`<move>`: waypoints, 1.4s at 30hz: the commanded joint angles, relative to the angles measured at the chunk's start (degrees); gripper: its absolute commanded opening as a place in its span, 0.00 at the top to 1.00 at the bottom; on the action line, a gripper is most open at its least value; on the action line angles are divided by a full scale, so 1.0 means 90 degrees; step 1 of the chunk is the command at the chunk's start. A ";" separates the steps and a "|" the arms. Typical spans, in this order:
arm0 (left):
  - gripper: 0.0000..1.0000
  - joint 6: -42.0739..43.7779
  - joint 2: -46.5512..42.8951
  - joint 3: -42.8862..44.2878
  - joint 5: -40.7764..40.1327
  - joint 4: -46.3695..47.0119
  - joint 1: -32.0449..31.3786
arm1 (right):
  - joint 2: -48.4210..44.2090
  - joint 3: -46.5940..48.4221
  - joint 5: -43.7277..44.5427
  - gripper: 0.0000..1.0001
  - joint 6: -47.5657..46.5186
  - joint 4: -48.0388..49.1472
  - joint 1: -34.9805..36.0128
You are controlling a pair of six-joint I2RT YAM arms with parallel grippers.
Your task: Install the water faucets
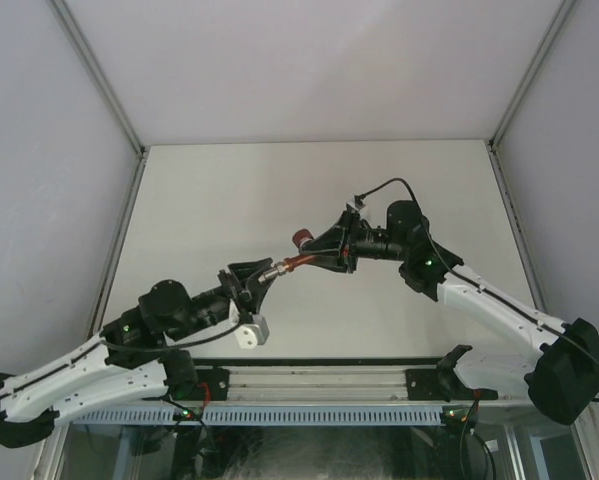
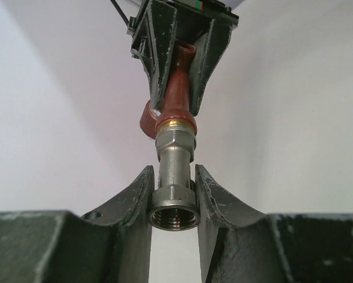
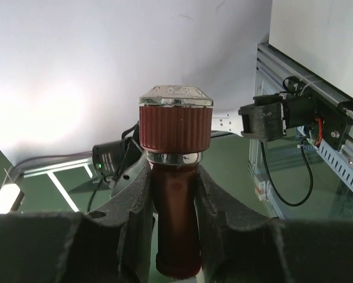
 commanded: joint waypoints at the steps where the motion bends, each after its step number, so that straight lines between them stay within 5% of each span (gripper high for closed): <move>1: 1.00 0.1567 0.0621 -0.0226 -0.1763 0.0223 -0.0505 | 0.0093 0.0176 -0.0927 1.00 0.0388 0.0002 0.0266; 13: 0.98 0.2992 0.0761 -0.0521 -0.3058 0.0428 -0.1187 | 0.0190 0.0160 -0.0973 1.00 0.0315 0.0044 0.0197; 15: 0.79 0.2634 0.0693 -0.0450 -0.2942 0.0467 -0.1199 | 0.0121 0.0167 -0.0771 1.00 0.0122 -0.0068 0.0188; 18: 0.73 0.1685 0.0663 -0.0062 -0.2799 0.0253 -0.1199 | -0.0039 0.0080 -0.0302 1.00 -0.0115 0.0027 0.0188; 23: 0.11 0.0571 0.0791 0.0270 -0.2748 -0.0186 -0.1202 | -0.0108 -0.0242 0.0091 1.00 0.0131 0.0905 0.0192; 24: 0.06 0.0410 0.0792 0.0261 -0.2732 -0.0214 -0.1196 | -0.0116 -0.0243 0.0146 1.00 0.0146 0.0979 0.0197; 31: 0.03 -0.0330 0.0596 0.0300 -0.2431 -0.0223 -0.1146 | -0.0239 -0.0358 0.0661 1.00 0.0013 0.0955 0.0183; 42: 0.00 -0.2906 0.0340 0.0833 -0.1174 -0.0581 -0.0290 | -0.0452 -0.0788 0.1698 1.00 -0.1113 0.1189 0.0151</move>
